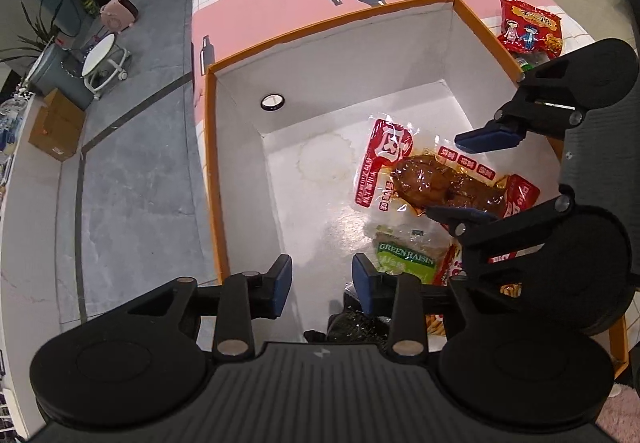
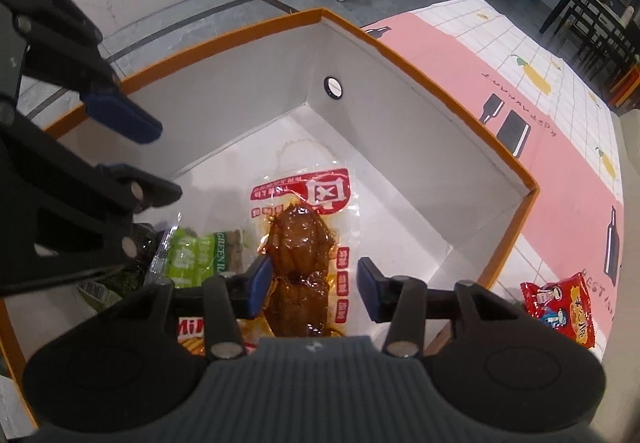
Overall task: Organize snacks
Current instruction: 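Carry both packets over the box and open both tools to drop them, then withdraw both tools from the box toward the white packet and nut bag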
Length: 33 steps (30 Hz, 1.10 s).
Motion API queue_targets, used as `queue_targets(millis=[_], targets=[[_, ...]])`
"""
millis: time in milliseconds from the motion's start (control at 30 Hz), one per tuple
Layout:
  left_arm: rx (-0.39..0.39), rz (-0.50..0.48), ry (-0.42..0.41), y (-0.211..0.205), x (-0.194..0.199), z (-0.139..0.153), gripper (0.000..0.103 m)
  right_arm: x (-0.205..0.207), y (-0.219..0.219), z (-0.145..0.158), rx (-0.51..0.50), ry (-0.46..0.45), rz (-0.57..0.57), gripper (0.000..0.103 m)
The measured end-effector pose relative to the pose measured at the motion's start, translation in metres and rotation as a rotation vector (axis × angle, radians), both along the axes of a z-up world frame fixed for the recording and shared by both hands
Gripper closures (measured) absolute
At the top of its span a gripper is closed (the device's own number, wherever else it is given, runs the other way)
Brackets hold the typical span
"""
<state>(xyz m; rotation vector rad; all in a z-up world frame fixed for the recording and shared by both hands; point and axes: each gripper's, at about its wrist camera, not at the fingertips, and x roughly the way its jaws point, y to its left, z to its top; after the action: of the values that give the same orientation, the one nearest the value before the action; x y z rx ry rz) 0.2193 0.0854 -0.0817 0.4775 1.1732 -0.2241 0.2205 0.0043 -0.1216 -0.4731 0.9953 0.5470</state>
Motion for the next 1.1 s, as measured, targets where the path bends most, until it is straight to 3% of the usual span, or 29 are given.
queue_targets(millis=[133,400,533,600,733,900,1100], targets=[[0.002,0.009,-0.005,0.002,-0.001,0.003,0.054,0.001,-0.002,0.004,0.002,-0.01,-0.007,0.057],[0.003,-0.007,-0.027,-0.002,-0.008,0.013,0.044,-0.006,-0.01,0.017,0.021,-0.05,-0.011,0.037],[0.012,0.002,-0.048,-0.002,-0.01,0.018,0.042,-0.013,-0.016,0.028,0.044,-0.069,-0.022,0.033],[0.01,0.005,-0.058,-0.001,-0.011,0.021,0.042,-0.018,-0.019,0.033,0.059,-0.081,-0.02,0.025],[0.018,0.001,-0.089,-0.004,-0.018,0.028,0.035,-0.029,-0.029,0.047,0.099,-0.104,-0.026,0.023],[0.0,-0.02,-0.14,-0.013,-0.029,0.043,0.034,-0.043,-0.045,0.064,0.15,-0.142,-0.065,0.022],[0.006,-0.089,-0.22,-0.035,-0.05,0.059,0.034,-0.071,-0.073,0.084,0.193,-0.283,-0.109,0.017]])
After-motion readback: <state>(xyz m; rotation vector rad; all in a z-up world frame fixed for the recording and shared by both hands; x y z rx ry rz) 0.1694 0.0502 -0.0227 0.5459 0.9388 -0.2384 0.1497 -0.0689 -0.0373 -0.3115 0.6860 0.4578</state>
